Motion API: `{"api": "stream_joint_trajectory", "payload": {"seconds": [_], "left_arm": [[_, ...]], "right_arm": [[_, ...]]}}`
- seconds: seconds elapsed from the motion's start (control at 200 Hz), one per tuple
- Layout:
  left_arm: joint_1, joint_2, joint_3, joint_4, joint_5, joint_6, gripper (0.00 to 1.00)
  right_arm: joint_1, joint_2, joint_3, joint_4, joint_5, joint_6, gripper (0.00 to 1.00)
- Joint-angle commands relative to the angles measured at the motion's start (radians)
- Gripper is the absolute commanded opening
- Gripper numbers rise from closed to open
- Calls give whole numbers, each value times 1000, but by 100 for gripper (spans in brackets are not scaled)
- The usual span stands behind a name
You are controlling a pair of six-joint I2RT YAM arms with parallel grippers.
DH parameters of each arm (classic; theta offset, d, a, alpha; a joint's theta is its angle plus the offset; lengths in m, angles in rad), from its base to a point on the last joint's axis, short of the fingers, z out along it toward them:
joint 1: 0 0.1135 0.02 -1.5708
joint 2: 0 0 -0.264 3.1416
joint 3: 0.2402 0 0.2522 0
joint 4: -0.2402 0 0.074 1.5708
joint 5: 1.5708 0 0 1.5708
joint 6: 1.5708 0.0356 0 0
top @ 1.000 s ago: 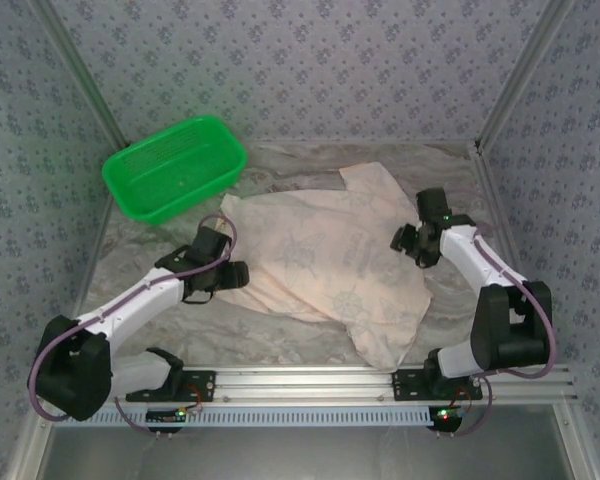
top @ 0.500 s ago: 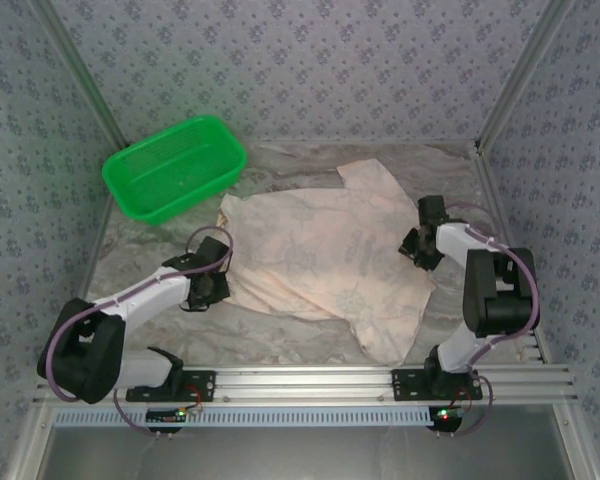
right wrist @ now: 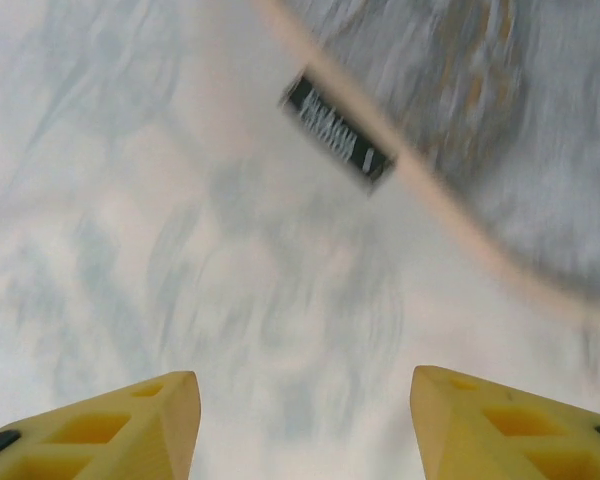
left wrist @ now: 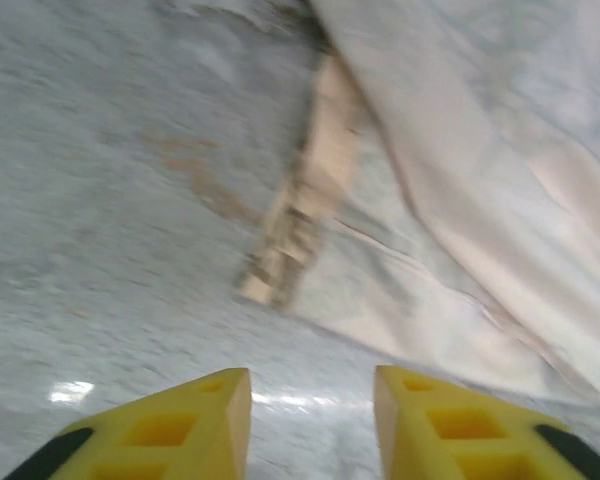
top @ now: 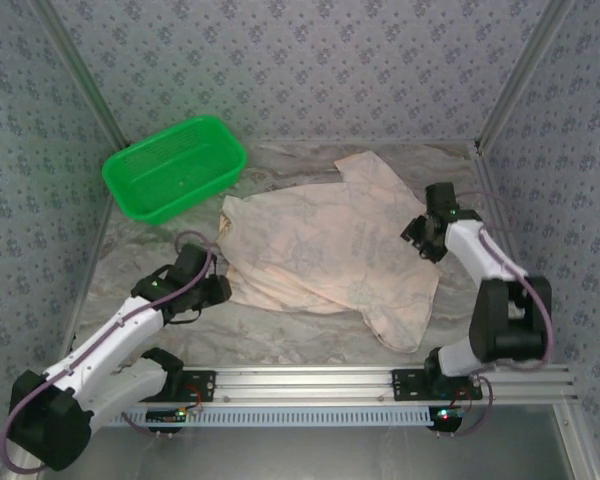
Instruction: Fold the inside-out t-shirt
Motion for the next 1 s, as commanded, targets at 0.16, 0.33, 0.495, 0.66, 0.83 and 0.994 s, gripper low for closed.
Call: {"api": "stream_joint_trajectory", "payload": {"seconds": [0.16,0.33,0.495,0.66,0.83,0.994], "left_arm": [[-28,244,41,69,-50,48,60],[-26,373,59,165,-63,47,61],[-26,489,87,186,-80,66,53],[-26,502,59,198,-121,51,46],[-25,527,56,209,-92,52,0],[-26,477,53,134,-105,54,0]], "right_arm": [[279,-373,-198,-456,83,293,48],[421,-536,-269,-535,-22,550,55],[461,-464,-328,-482,-77,596,56],[491,-422,-402,-409,-74,659,55],[485,-402,-483,-301,-43,745,45],[462,-401,-489,-321,-15,759,0]]}}
